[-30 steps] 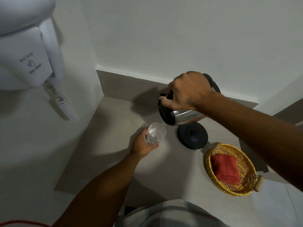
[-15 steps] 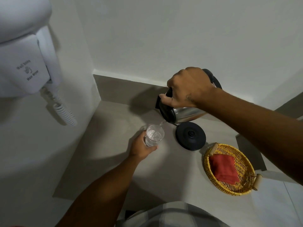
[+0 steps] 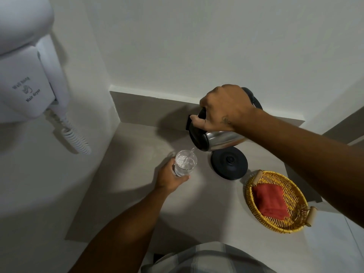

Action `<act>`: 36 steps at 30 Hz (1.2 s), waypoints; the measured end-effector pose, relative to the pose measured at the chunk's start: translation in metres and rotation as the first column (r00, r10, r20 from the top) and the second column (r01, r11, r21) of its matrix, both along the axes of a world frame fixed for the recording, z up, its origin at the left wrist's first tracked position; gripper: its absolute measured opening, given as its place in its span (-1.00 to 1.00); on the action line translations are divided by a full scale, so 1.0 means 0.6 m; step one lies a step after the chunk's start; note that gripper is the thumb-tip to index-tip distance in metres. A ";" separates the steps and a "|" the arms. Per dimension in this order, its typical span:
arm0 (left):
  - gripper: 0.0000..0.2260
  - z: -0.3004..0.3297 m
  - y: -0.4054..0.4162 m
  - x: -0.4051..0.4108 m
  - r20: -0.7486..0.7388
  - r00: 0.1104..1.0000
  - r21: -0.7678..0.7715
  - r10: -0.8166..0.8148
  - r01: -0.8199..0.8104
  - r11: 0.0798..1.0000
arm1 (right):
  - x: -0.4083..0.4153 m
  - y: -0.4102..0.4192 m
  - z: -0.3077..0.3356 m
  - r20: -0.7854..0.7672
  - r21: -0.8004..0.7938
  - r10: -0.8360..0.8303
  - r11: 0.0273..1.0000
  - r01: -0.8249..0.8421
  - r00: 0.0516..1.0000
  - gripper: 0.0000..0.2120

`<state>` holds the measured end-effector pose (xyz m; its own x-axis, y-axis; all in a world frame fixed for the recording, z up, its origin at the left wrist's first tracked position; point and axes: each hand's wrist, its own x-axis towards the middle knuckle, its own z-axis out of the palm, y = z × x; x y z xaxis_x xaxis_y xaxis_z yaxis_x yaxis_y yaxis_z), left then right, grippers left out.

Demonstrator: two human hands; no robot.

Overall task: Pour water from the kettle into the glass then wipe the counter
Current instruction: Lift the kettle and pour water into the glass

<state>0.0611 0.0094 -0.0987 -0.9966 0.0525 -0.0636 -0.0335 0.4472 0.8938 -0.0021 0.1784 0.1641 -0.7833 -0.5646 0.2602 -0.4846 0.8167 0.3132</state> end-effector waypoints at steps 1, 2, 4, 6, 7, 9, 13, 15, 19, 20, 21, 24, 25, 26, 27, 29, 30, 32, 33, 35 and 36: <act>-0.32 -0.002 0.001 0.000 0.007 1.000 0.003 0.003 -0.003 1.000 | 0.000 0.000 -0.001 0.002 -0.004 -0.002 1.000 0.002 1.000 -0.48; -0.34 -0.004 0.001 -0.001 0.012 1.000 0.010 0.005 -0.005 1.000 | 0.001 -0.001 -0.003 0.004 -0.008 -0.003 1.000 0.003 1.000 -0.49; -0.35 -0.007 0.001 -0.002 0.015 1.000 0.017 0.005 -0.005 1.000 | 0.002 -0.002 -0.005 0.008 -0.017 -0.005 1.000 0.005 1.000 -0.50; -0.35 -0.010 0.001 -0.003 0.015 1.000 0.009 0.005 -0.005 1.000 | 0.002 -0.002 -0.007 0.016 -0.027 -0.008 1.000 0.009 1.000 -0.50; -0.35 -0.011 0.001 -0.003 0.014 1.000 0.006 0.006 -0.006 1.000 | 0.002 -0.001 -0.008 0.021 -0.035 -0.014 0.999 0.015 1.000 -0.51; -0.35 -0.012 0.001 -0.004 0.015 1.000 0.000 0.008 -0.008 1.000 | 0.003 0.004 -0.012 0.030 -0.058 -0.032 0.998 0.034 0.999 -0.51; -0.37 -0.016 0.002 -0.005 0.037 0.999 0.003 0.012 -0.012 1.000 | 0.007 0.024 -0.030 0.068 -0.149 -0.098 0.983 0.107 0.993 -0.51; -0.38 -0.017 0.002 -0.004 0.046 0.999 0.016 0.014 -0.015 1.000 | 0.009 0.039 -0.048 0.125 -0.233 -0.120 0.961 0.146 0.985 -0.52; -0.38 -0.017 0.002 -0.005 0.067 0.998 0.048 0.011 -0.014 0.999 | 0.017 0.079 -0.103 0.265 -0.446 -0.189 0.846 0.294 0.946 -0.52; -0.37 -0.017 0.002 -0.006 0.072 0.997 0.066 0.007 -0.012 0.998 | 0.021 0.092 -0.118 0.292 -0.509 -0.216 0.789 0.343 0.932 -0.52; -0.36 -0.016 0.003 -0.006 0.078 0.997 0.079 0.004 -0.010 0.997 | 0.026 0.107 -0.134 0.312 -0.573 -0.245 0.721 0.388 0.918 -0.52; -0.33 -0.014 0.004 -0.007 0.066 0.998 0.071 -0.003 -0.002 0.997 | 0.048 0.154 -0.181 0.385 -0.768 -0.345 0.394 0.504 0.856 -0.52; -0.32 -0.013 0.004 -0.007 0.054 0.999 0.061 -0.006 0.003 0.998 | 0.056 0.170 -0.195 0.421 -0.809 -0.375 0.256 0.529 0.826 -0.52; -0.31 -0.012 0.005 -0.008 0.048 0.999 0.053 -0.009 0.006 0.999 | 0.065 0.185 -0.210 0.460 -0.827 -0.397 0.134 0.546 0.794 -0.54; -0.29 -0.010 0.005 -0.009 0.047 0.999 0.052 -0.010 0.007 0.999 | 0.072 0.197 -0.224 0.493 -0.830 -0.413 0.041 0.557 0.766 -0.58; -0.27 -0.009 0.005 -0.011 0.053 0.998 0.057 -0.014 0.011 0.998 | 0.082 0.217 -0.248 0.535 -0.827 -0.432 -0.095 0.554 0.726 -0.65; -0.27 -0.008 0.006 -0.013 0.056 0.998 0.058 -0.020 0.017 0.998 | 0.084 0.224 -0.257 0.543 -0.830 -0.437 -0.150 0.537 0.717 -0.66; -0.27 -0.009 0.005 -0.014 0.061 0.997 0.058 -0.036 0.033 0.998 | 0.085 0.232 -0.272 0.545 -0.837 -0.439 -0.228 0.498 0.715 -0.65; -0.26 -0.009 0.004 -0.014 0.059 0.997 0.054 -0.042 0.039 0.998 | 0.084 0.234 -0.278 0.548 -0.836 -0.438 -0.259 0.483 0.713 -0.66; -0.25 -0.009 0.004 -0.013 0.051 0.998 0.040 -0.044 0.042 0.998 | 0.080 0.242 -0.284 0.555 -0.832 -0.439 -0.312 0.459 0.707 -0.66; -0.26 -0.009 0.005 -0.013 0.050 0.998 0.034 -0.042 0.040 0.999 | 0.077 0.246 -0.287 0.555 -0.831 -0.438 -0.327 0.450 0.707 -0.66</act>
